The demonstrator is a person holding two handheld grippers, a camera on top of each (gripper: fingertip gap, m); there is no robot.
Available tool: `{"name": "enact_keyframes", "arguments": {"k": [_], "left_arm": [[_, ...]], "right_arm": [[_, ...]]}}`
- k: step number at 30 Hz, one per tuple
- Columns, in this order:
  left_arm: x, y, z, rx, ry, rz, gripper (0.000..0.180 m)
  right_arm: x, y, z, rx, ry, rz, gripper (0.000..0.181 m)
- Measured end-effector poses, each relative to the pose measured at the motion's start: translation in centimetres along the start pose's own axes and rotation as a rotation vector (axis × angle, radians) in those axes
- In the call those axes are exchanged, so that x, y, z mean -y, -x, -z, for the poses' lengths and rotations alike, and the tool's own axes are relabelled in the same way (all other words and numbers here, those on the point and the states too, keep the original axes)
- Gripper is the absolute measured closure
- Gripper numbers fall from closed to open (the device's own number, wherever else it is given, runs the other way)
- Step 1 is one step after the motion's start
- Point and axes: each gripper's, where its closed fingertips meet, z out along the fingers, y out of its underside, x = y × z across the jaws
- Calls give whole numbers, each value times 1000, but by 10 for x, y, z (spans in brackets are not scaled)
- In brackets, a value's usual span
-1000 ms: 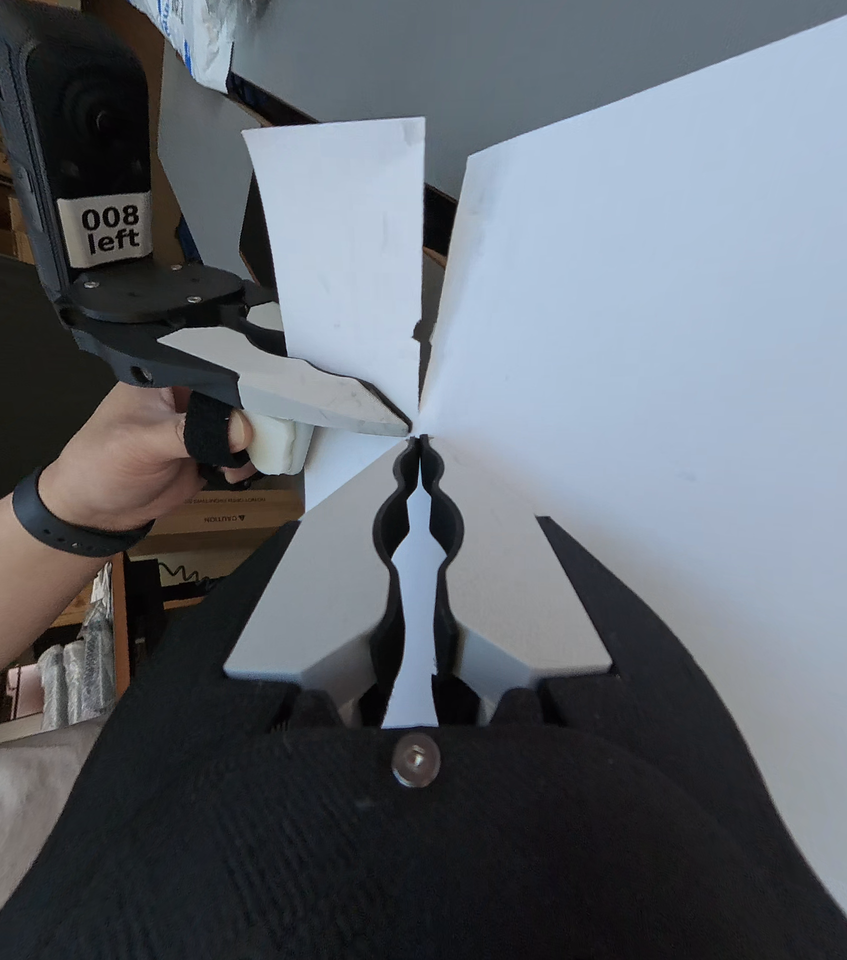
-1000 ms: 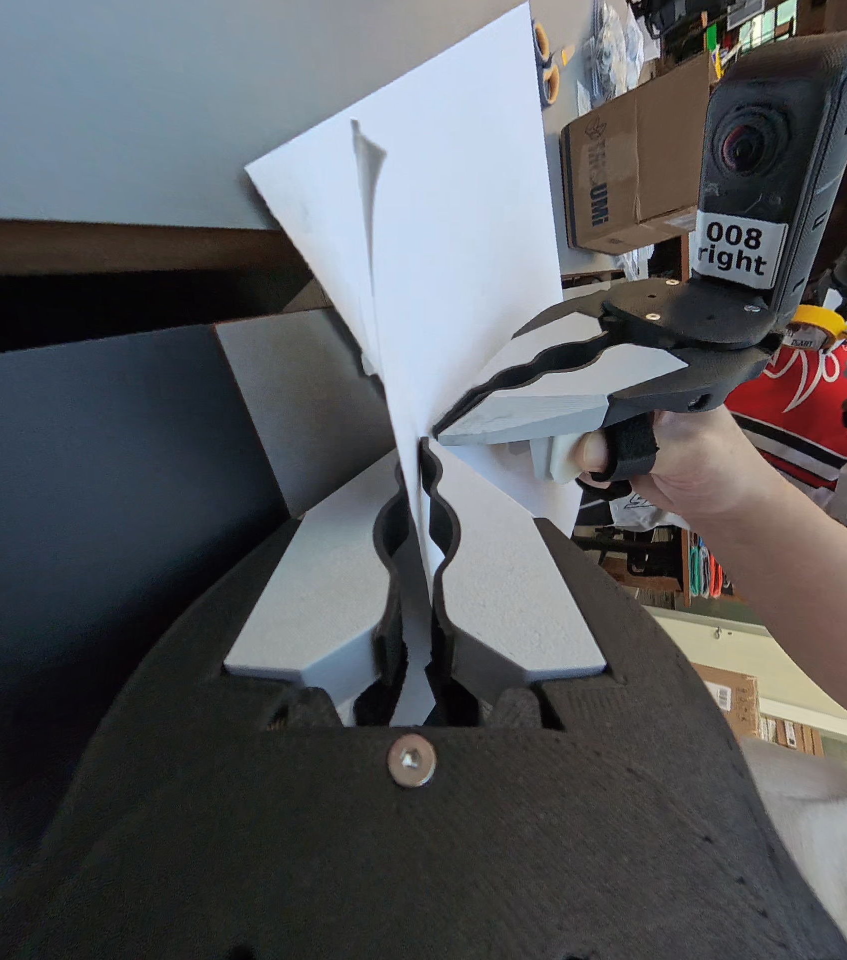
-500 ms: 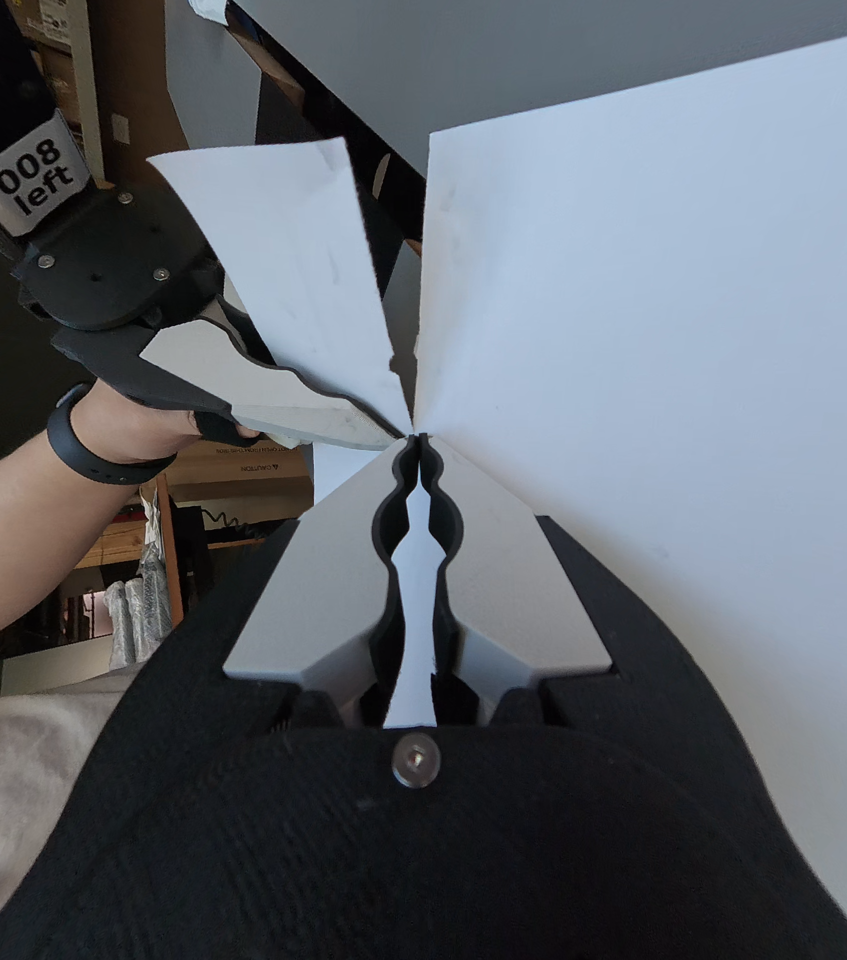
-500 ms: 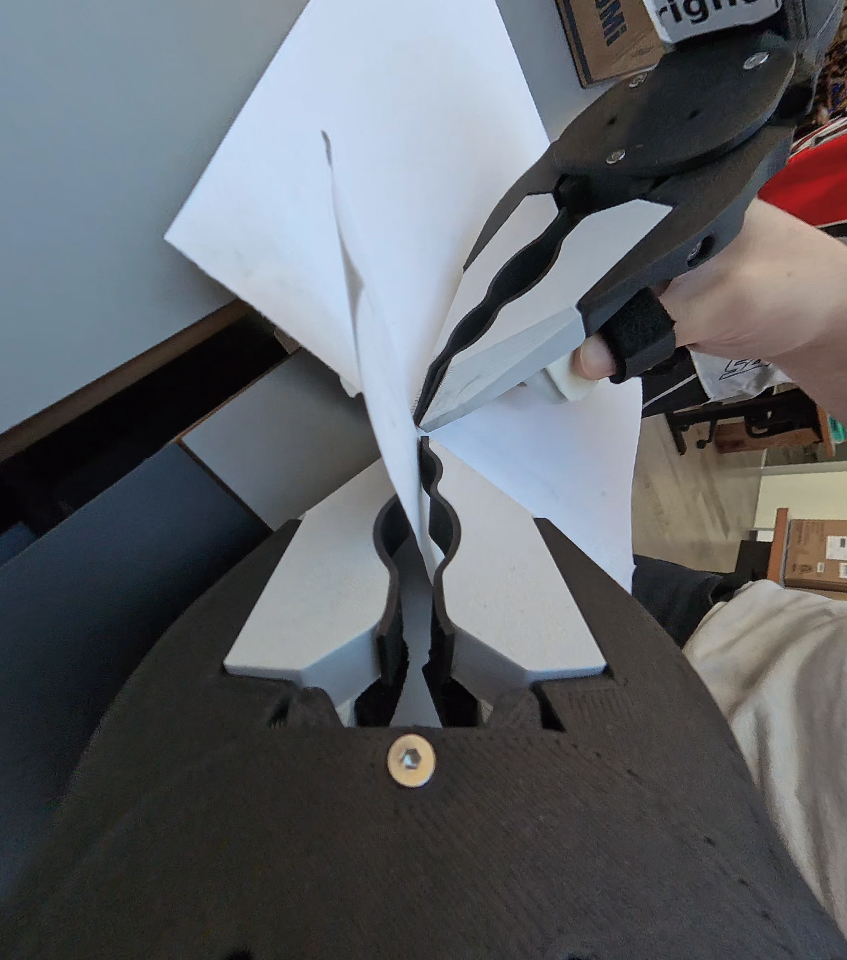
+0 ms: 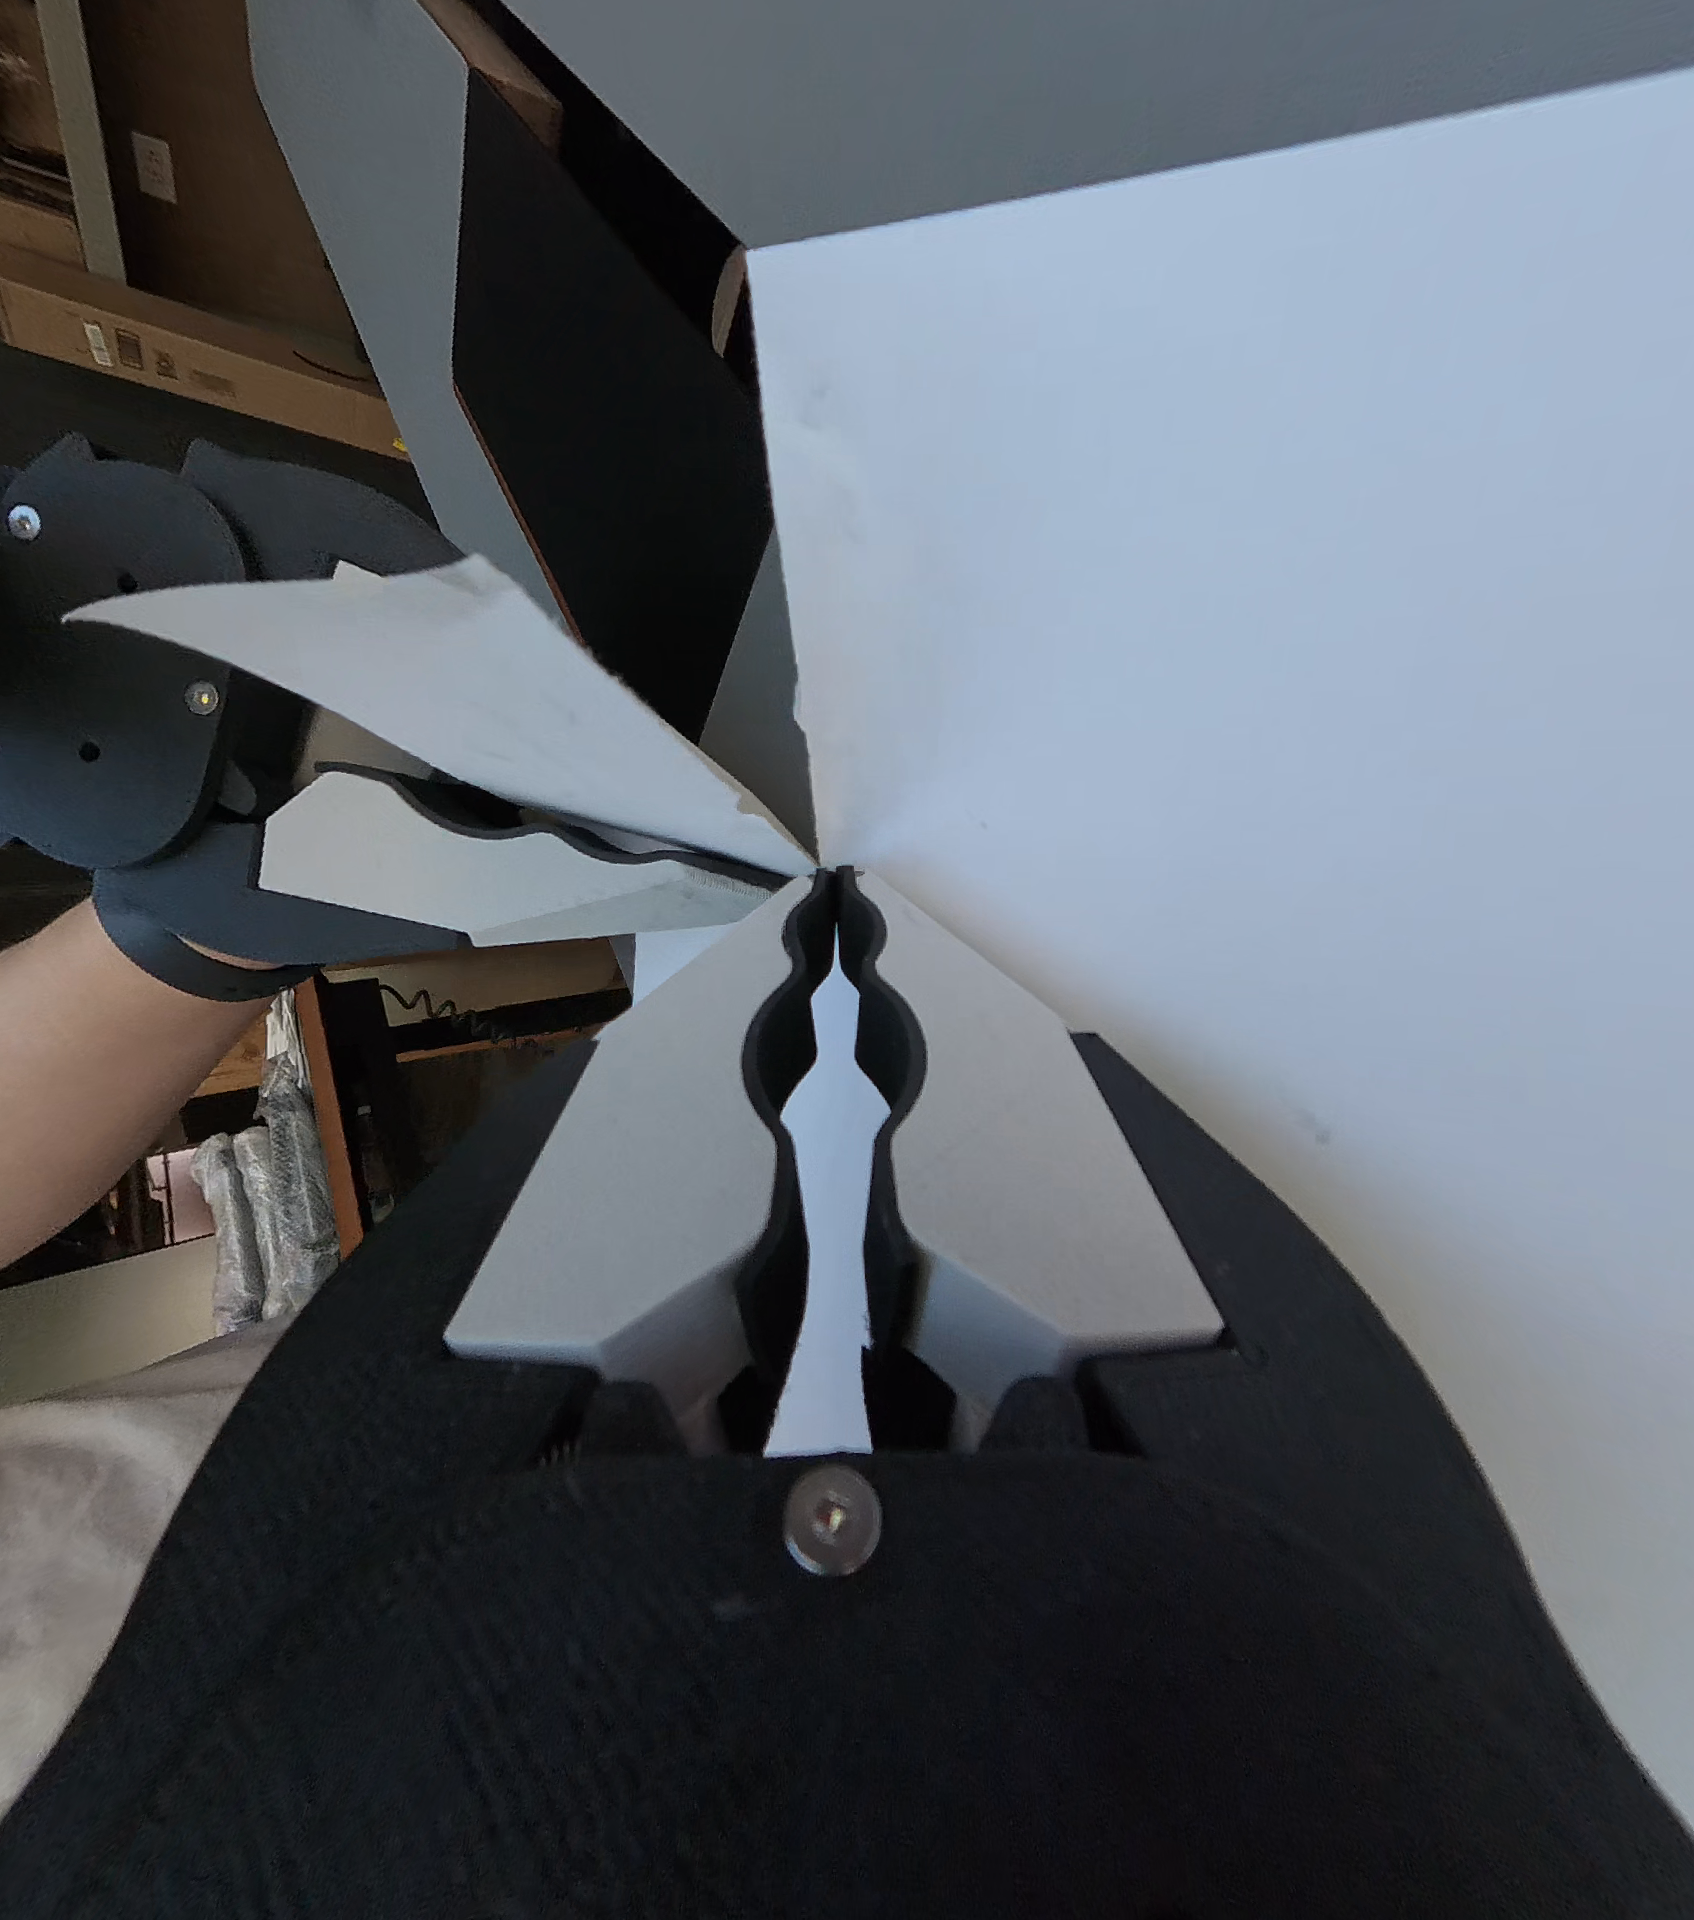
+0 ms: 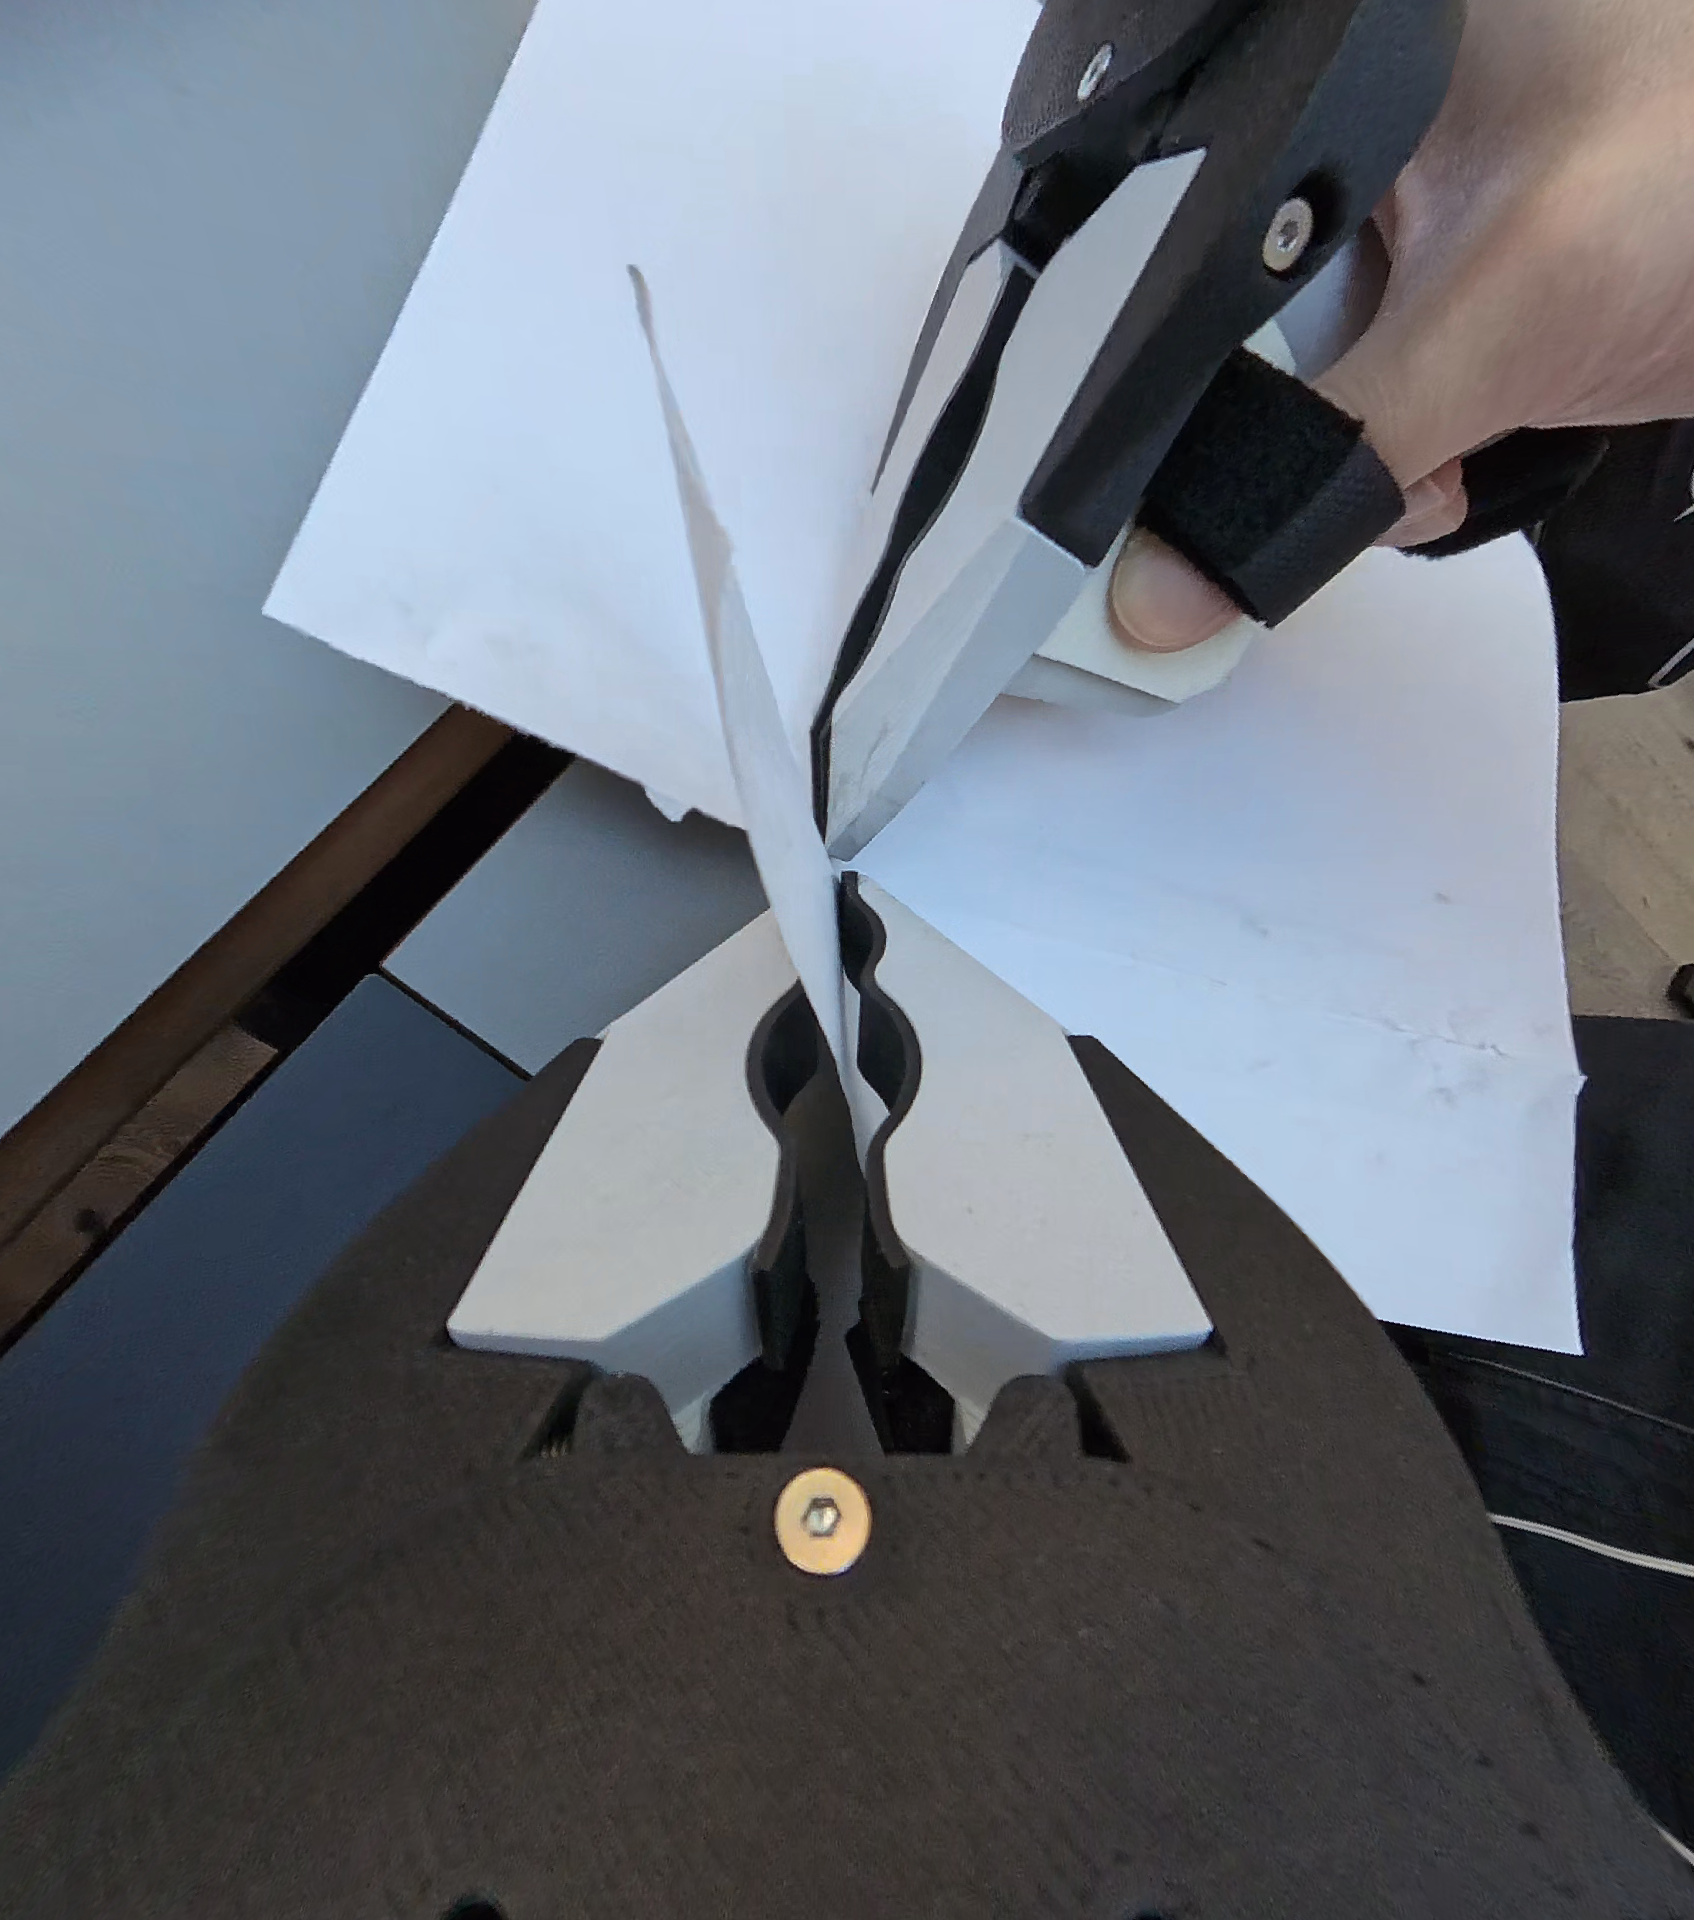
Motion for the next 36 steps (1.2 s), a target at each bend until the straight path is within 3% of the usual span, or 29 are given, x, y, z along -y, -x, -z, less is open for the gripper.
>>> {"name": "enact_keyframes", "arguments": {"k": [14, 29, 33, 36], "left_arm": [[6, 3, -6, 58, 22, -34, 179], [6, 2, -6, 56, 21, -70, 180], [7, 3, -6, 55, 12, -59, 180], [7, 3, -6, 54, 9, -56, 180]], "right_arm": [[-3, 6, 5, -73, 0, 26, 181], [0, 3, 6, 81, -21, -172, 181], [-2, -4, 5, -39, -7, 67, 164], [-2, -4, 8, -111, 1, 260, 163]]}}
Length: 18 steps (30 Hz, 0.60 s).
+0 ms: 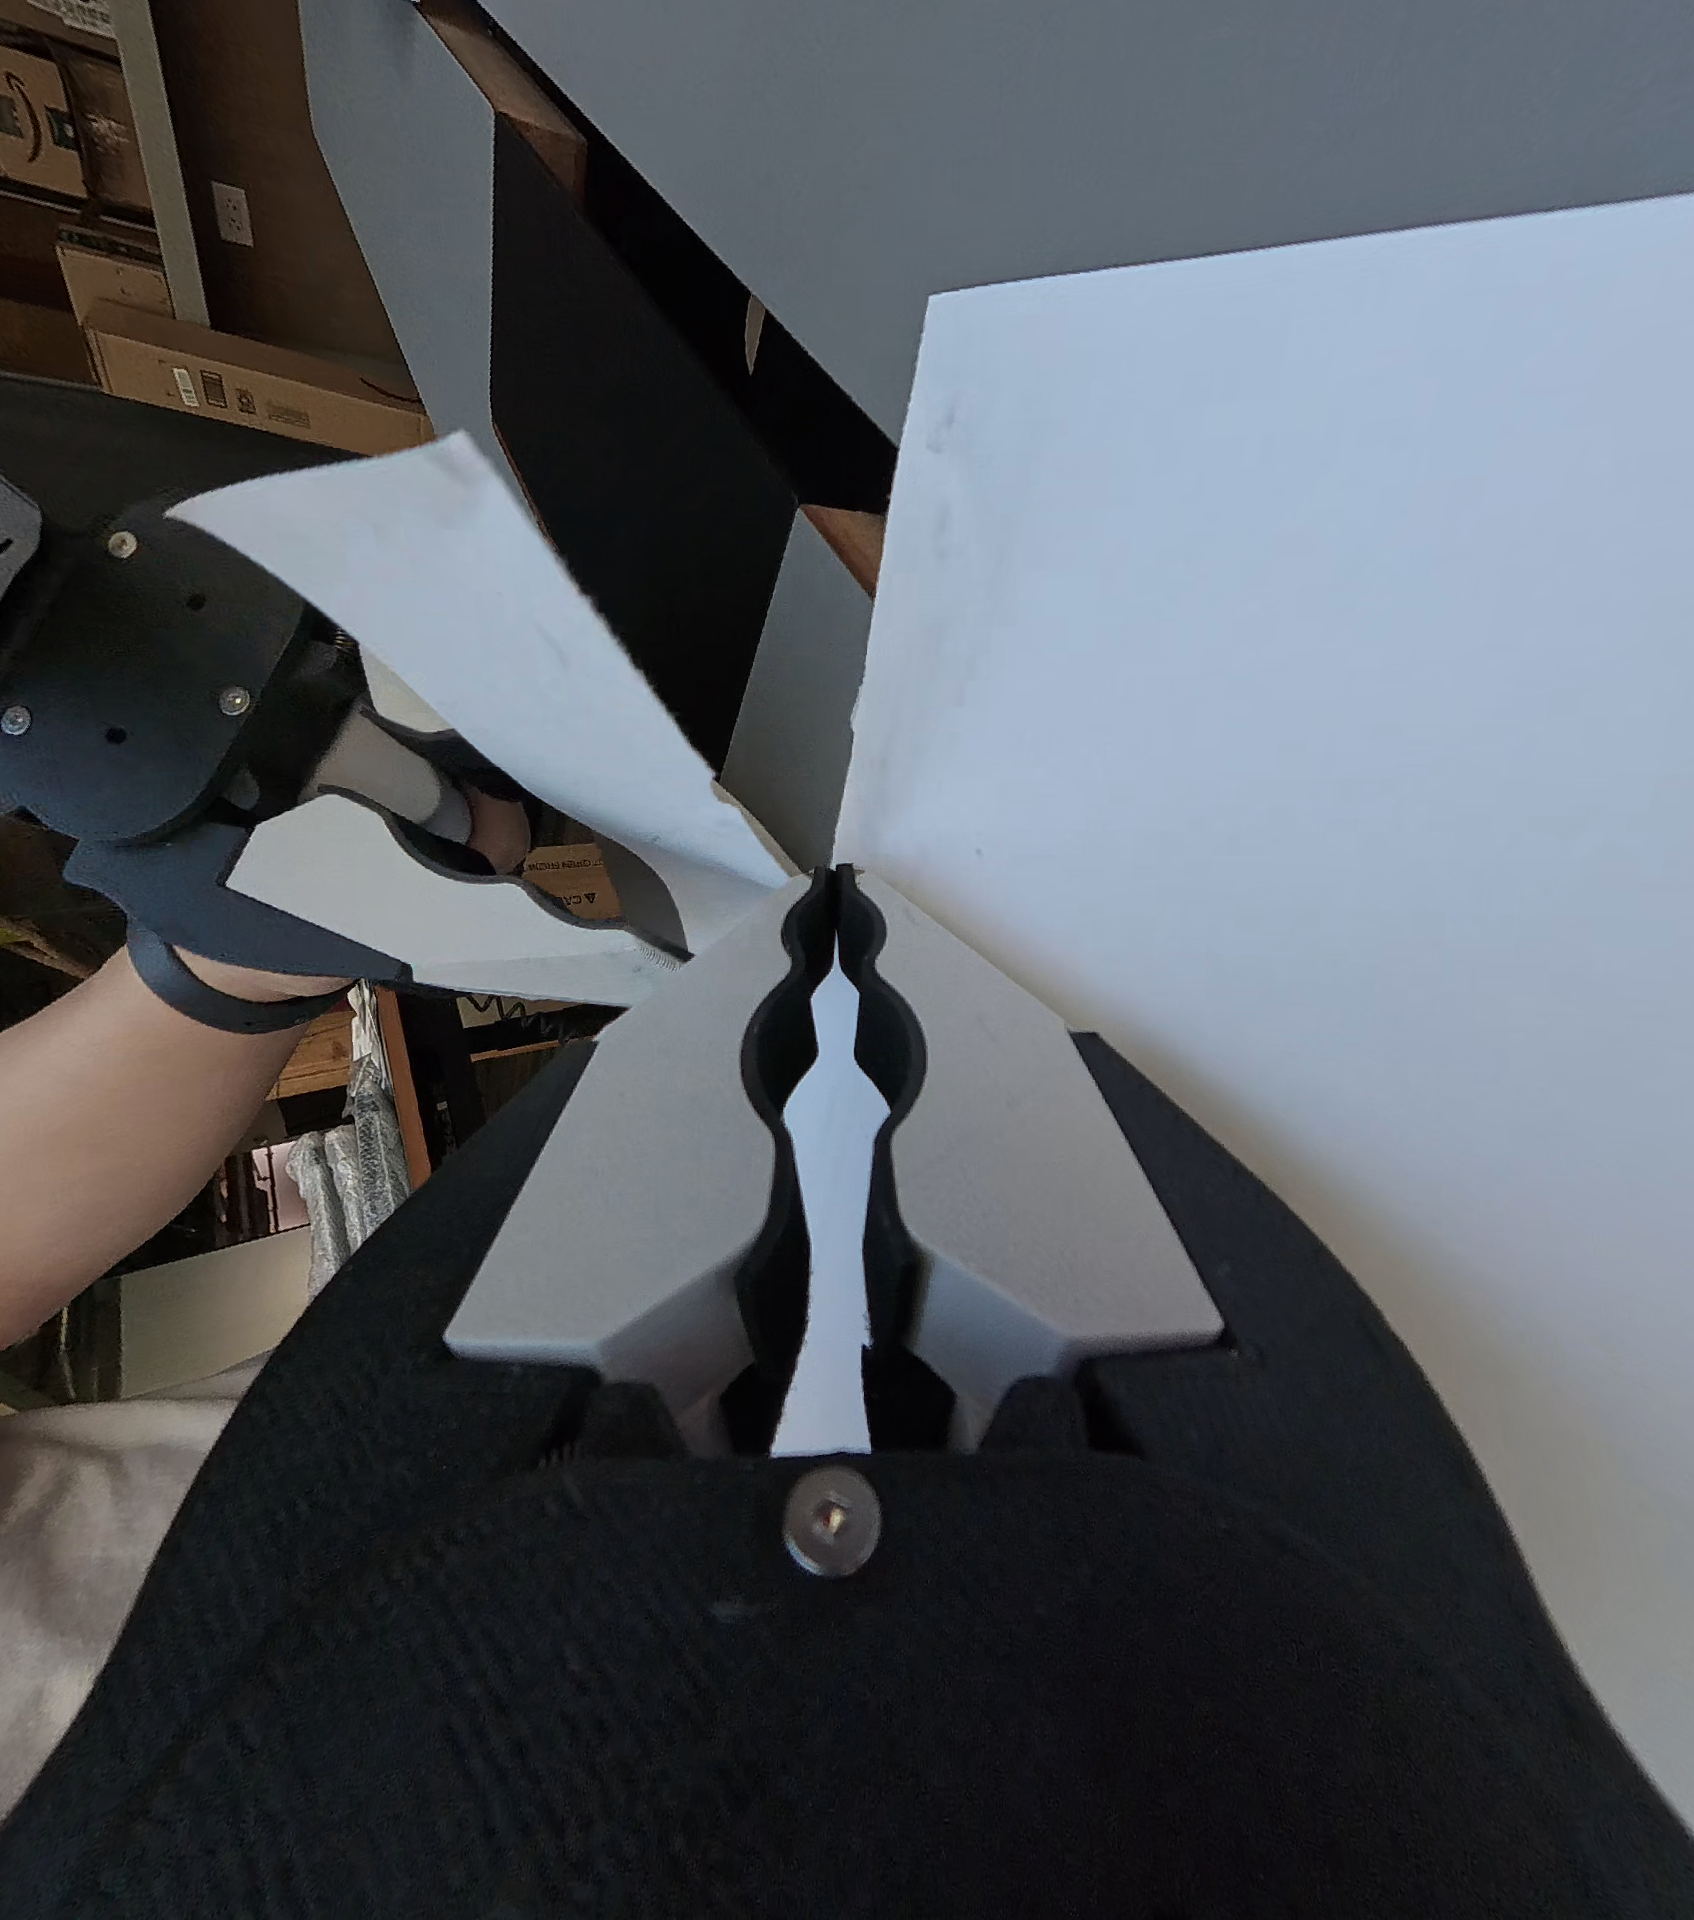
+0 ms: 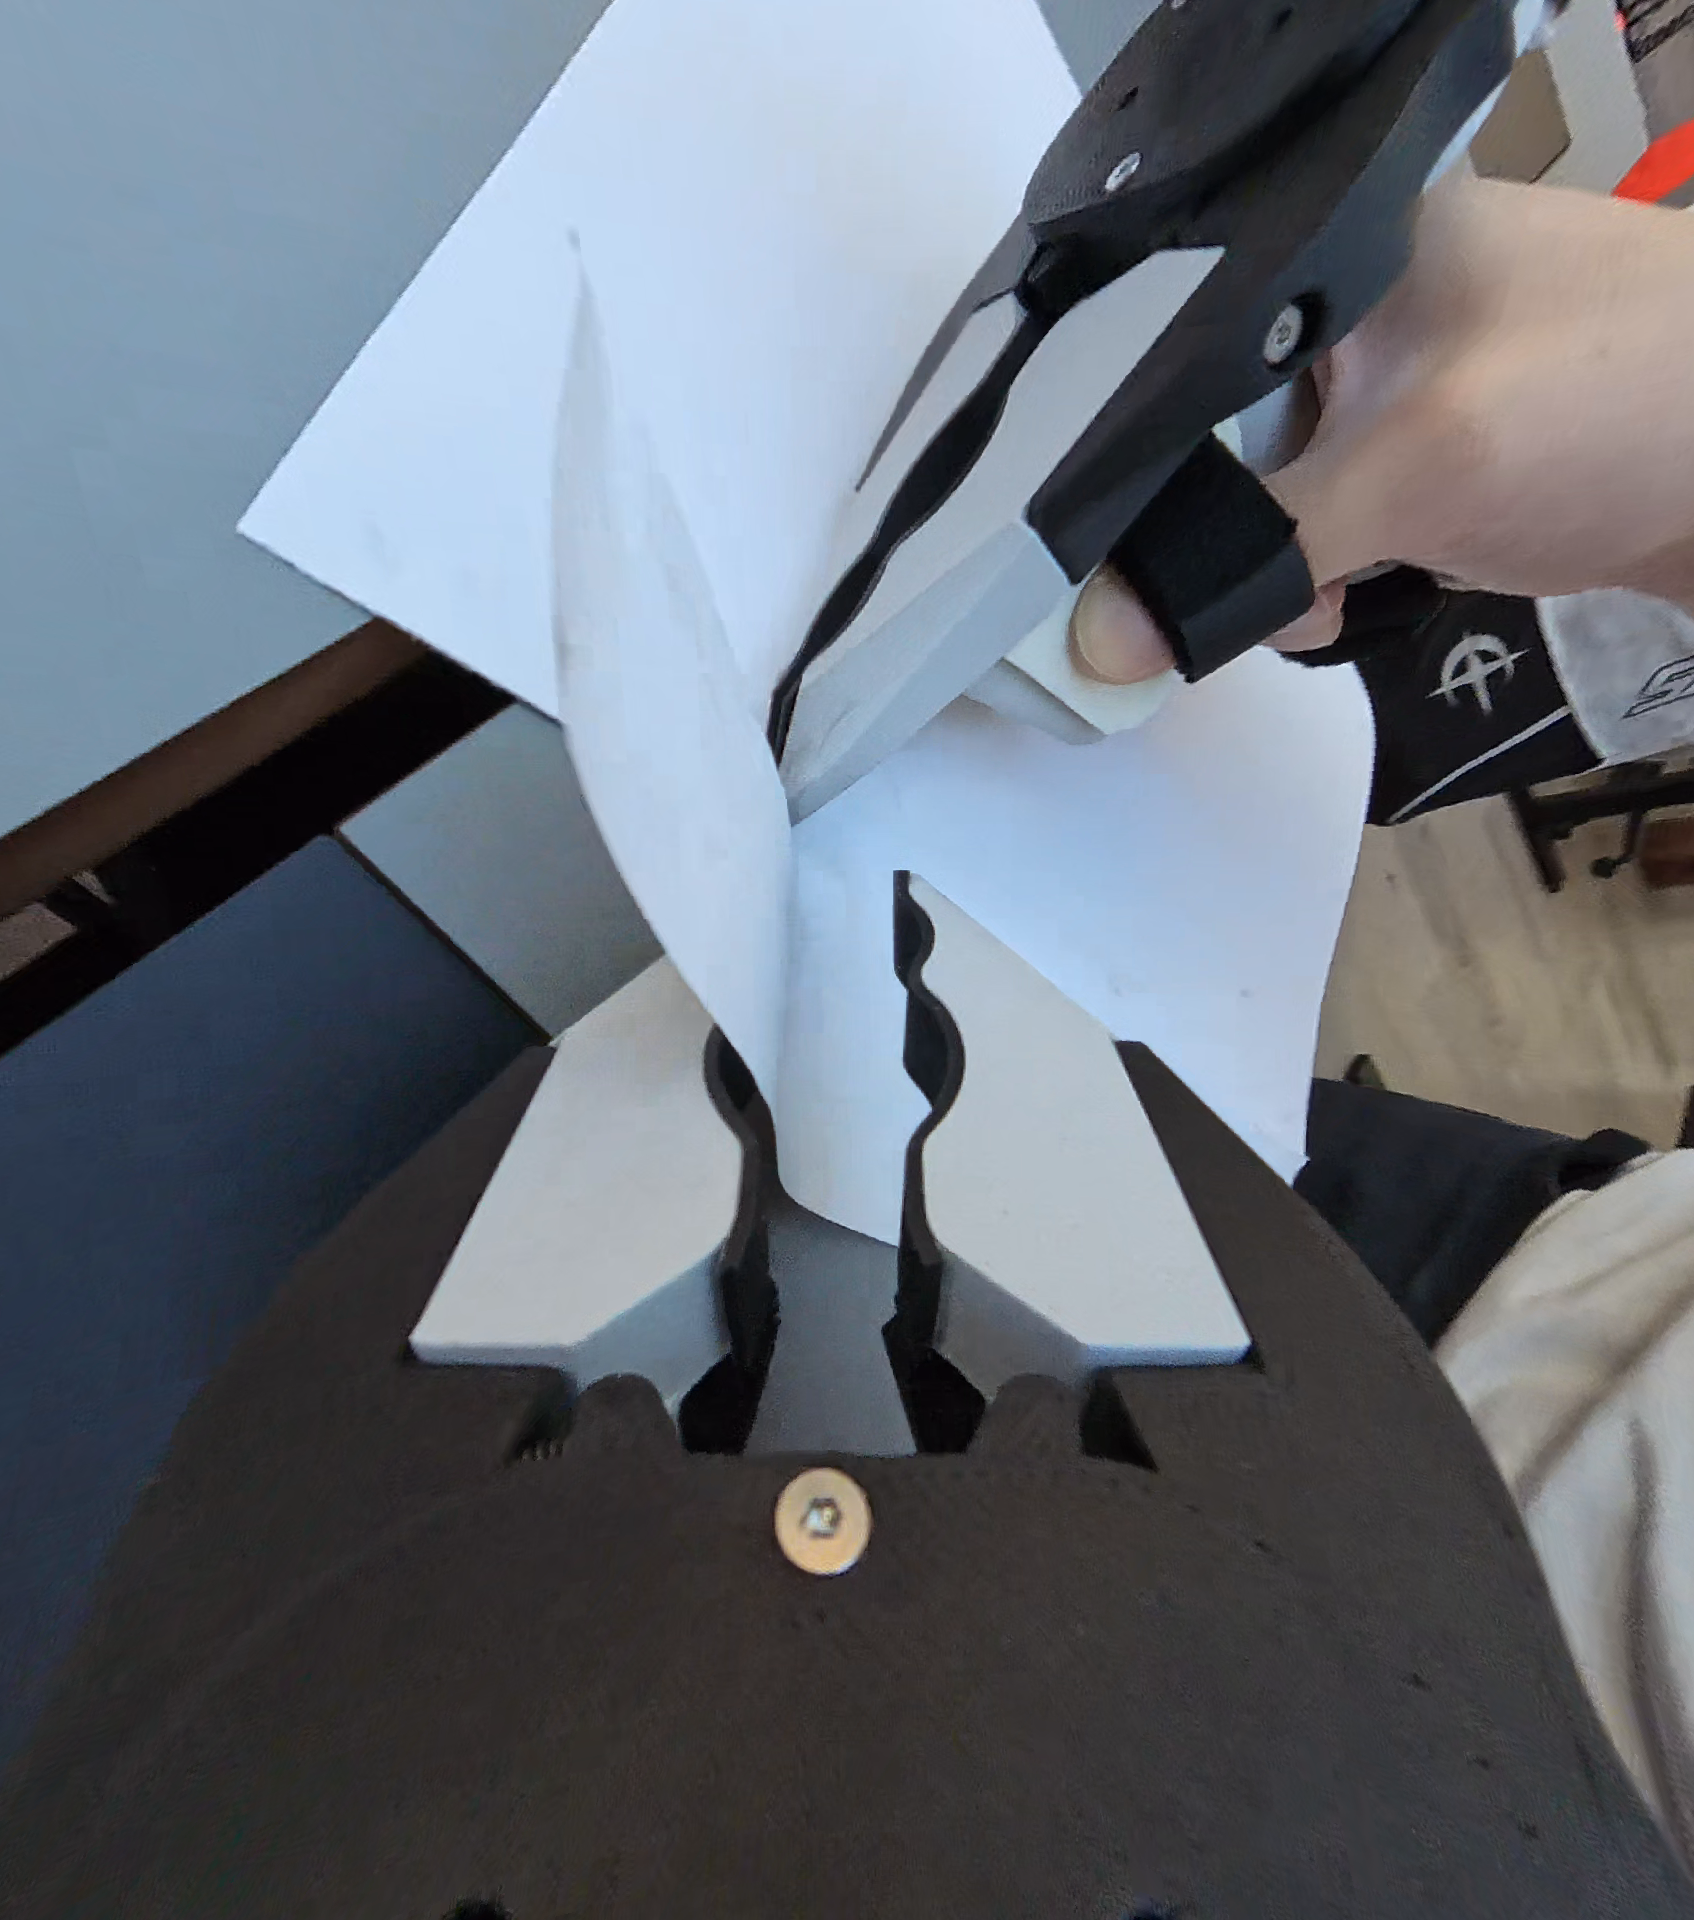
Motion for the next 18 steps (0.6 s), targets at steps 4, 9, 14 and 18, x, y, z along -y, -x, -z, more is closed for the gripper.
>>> {"name": "enact_keyframes", "arguments": {"k": [4, 9, 14, 18], "left_arm": [[1, 0, 0, 0, -12, 1, 180], [0, 0, 2, -18, -30, -3, 180], [-14, 2, 4, 33, -16, -61, 180], [-11, 3, 2, 45, -47, -63, 180]], "right_arm": [[-2, 4, -2, 38, 1, 29, 177], [-5, 6, -2, 108, 51, -89, 181], [-5, 7, -3, 127, 99, -164, 181], [-3, 6, -1, 130, 86, -213, 181]]}}
